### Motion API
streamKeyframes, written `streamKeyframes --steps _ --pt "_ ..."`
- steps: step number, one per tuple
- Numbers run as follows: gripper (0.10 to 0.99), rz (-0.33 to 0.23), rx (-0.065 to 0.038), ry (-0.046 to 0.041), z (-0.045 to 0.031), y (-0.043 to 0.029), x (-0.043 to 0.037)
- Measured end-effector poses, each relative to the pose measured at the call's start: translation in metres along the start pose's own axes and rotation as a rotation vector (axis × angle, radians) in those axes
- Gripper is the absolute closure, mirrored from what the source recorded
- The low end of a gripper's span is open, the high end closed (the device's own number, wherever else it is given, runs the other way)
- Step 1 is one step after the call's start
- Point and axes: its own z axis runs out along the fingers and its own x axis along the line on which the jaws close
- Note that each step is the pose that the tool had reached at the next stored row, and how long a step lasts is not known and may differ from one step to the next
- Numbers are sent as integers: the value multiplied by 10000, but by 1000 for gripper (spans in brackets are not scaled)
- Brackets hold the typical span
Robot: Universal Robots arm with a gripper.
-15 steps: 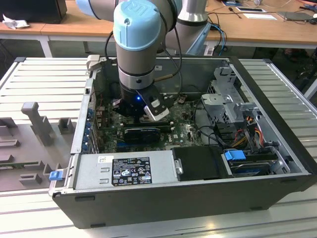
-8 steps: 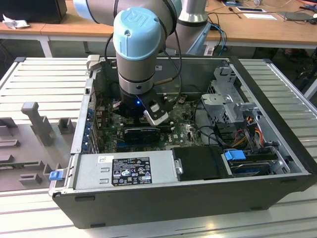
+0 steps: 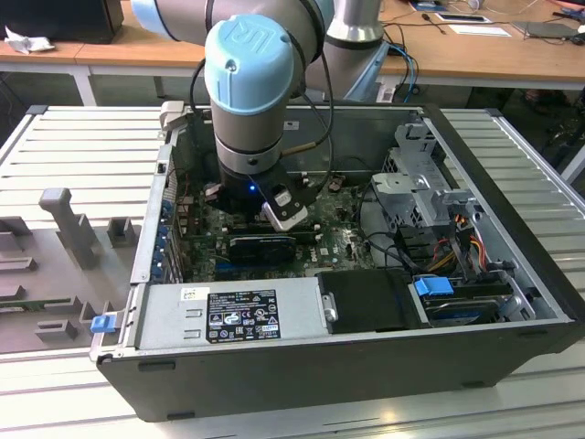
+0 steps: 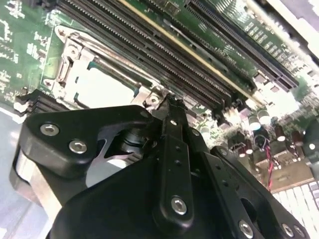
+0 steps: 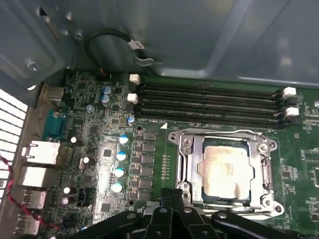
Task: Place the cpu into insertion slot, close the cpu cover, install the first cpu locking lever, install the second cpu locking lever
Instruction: 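Install the second cpu locking lever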
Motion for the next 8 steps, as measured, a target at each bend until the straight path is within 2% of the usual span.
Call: streamKeyframes --steps 4,8 --pt "980 0 0 0 -88 28 -2" --pt "980 0 -1 0 -95 30 -3"
